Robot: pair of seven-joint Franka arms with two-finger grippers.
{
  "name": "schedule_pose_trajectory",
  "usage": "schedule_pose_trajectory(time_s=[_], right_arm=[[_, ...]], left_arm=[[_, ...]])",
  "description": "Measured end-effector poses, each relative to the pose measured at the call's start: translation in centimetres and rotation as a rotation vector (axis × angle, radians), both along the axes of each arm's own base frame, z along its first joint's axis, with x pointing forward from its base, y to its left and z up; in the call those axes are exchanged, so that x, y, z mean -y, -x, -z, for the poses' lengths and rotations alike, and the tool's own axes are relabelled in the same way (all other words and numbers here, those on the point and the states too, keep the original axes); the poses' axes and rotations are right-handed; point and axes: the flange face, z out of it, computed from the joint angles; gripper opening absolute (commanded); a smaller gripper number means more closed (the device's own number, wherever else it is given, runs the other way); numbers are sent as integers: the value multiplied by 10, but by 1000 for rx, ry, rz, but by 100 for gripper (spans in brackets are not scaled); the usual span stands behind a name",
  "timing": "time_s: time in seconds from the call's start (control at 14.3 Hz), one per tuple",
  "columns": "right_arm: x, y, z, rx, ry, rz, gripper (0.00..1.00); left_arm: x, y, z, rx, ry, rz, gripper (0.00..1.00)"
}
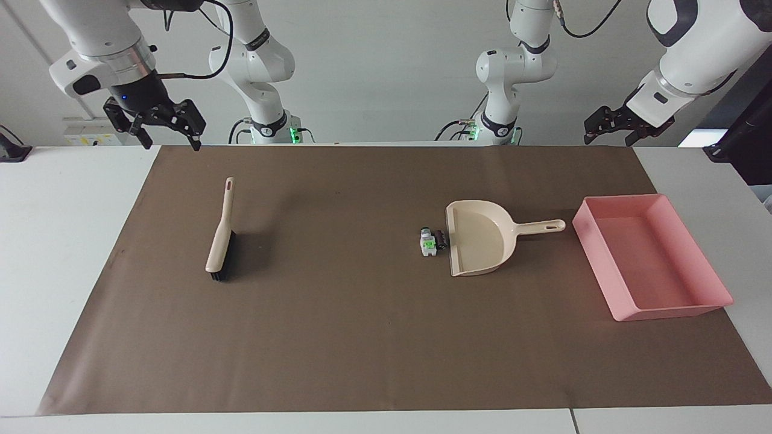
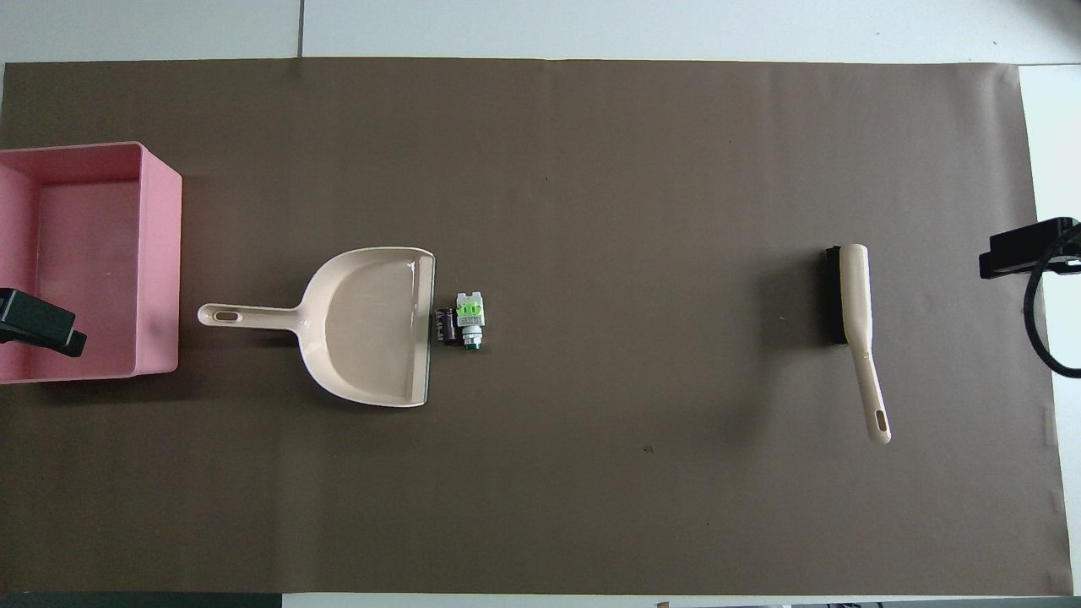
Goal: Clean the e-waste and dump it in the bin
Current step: 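Move the right gripper toward the brush while the left gripper reaches the dustpan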
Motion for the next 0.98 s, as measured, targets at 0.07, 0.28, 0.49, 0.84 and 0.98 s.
schedule_pose_trajectory(time_s=[0.07, 0.28, 0.49, 0.84, 0.98], right_arm=[[0, 0, 0, 0, 0, 0, 100], [0, 0, 0, 0, 0, 0, 100], [0, 0, 0, 0, 0, 0, 100], [3, 0, 1, -3, 0, 6, 100], [6, 1, 7, -16, -1, 12, 100]], left_arm=[[0, 0, 0, 0, 0, 0, 100], [0, 0, 0, 0, 0, 0, 100], [0, -1, 0, 4, 0, -1, 100], [2, -16, -10, 135, -1, 4, 99], [4, -18, -11, 154, -1, 8, 99]])
